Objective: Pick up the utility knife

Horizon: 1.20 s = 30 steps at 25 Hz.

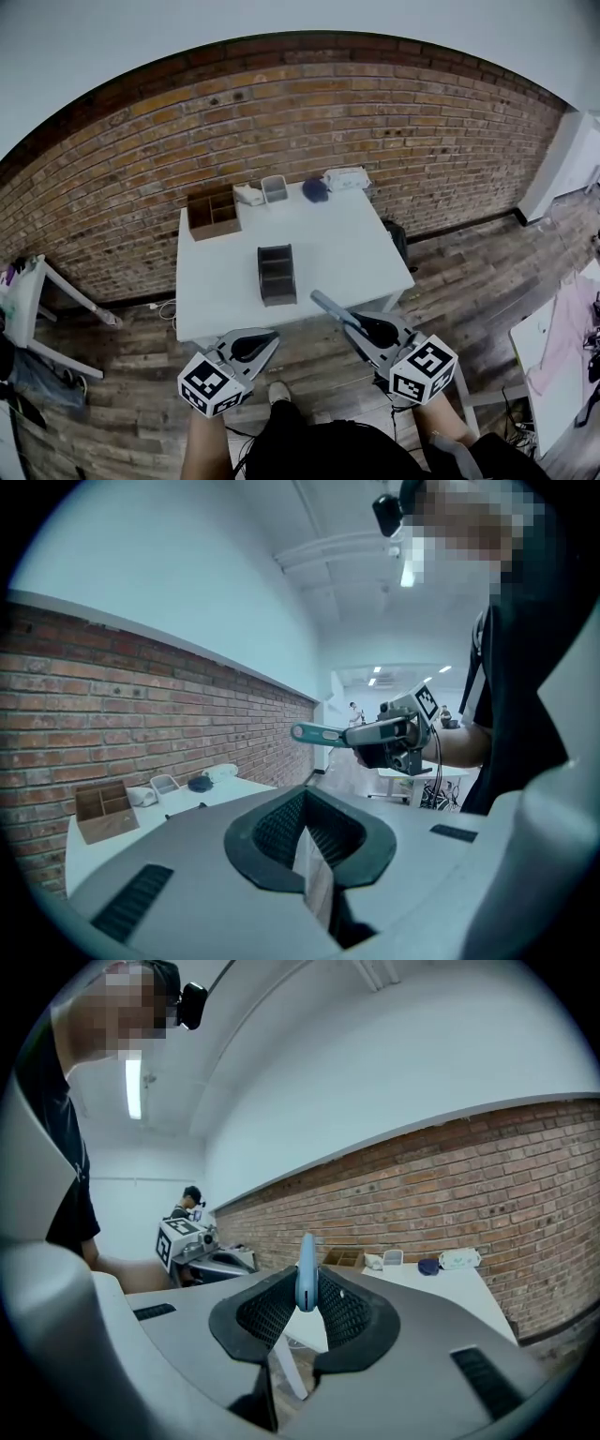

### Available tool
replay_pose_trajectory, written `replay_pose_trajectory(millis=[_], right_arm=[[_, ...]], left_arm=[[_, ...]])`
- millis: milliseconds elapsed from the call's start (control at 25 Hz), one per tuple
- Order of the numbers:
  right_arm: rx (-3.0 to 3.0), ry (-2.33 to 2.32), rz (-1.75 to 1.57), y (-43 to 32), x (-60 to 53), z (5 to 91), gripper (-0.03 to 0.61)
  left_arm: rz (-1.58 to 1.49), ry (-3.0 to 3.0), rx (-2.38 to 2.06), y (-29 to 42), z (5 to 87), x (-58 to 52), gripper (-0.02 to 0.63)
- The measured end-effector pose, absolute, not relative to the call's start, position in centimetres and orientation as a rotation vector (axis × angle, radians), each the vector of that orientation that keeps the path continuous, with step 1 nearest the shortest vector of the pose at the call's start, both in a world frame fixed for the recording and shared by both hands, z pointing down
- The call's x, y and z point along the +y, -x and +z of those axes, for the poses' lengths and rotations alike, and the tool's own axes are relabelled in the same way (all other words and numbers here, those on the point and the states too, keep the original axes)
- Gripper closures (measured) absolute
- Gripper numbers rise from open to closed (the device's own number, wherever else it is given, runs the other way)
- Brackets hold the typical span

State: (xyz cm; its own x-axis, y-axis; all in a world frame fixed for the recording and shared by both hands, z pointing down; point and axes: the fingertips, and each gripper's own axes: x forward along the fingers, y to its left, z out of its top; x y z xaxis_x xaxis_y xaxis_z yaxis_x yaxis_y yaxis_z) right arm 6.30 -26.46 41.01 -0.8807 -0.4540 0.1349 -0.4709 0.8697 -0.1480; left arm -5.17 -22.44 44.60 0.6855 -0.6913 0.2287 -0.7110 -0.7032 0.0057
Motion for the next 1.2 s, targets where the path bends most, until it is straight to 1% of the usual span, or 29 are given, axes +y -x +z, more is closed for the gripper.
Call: replay_pose_trajectory(millis=[120, 200, 760, 920, 1200], right_arm=[[-2.998, -0.692, 0.435, -8.3, -23.9, 41.4, 0.509], [-3.009, -0.686, 0.482, -9.2, -22.6, 41.4, 0.509], [-2.999, -0.620, 0.428, -11.1, -14.2, 40.9, 0.509], [-3.001, -0.647, 0.423, -11.2, -11.4, 40.7, 0.509], [-3.038, -0.647, 0.474, -9.3, -5.4, 40.0, 0.509]], left_arm=[[0.341, -2.766, -1.198, 3.5, 44.8, -18.9, 0.624], [0.354, -2.754, -1.216, 2.6, 44.8, -16.9, 0.624], [0.326, -2.752, -1.223, -0.1, 44.1, -8.9, 0.624], [0.316, -2.761, -1.223, 0.2, 43.8, -5.6, 0.624], [0.282, -2.721, -1.269, 3.1, 43.9, 1.8, 0.624]])
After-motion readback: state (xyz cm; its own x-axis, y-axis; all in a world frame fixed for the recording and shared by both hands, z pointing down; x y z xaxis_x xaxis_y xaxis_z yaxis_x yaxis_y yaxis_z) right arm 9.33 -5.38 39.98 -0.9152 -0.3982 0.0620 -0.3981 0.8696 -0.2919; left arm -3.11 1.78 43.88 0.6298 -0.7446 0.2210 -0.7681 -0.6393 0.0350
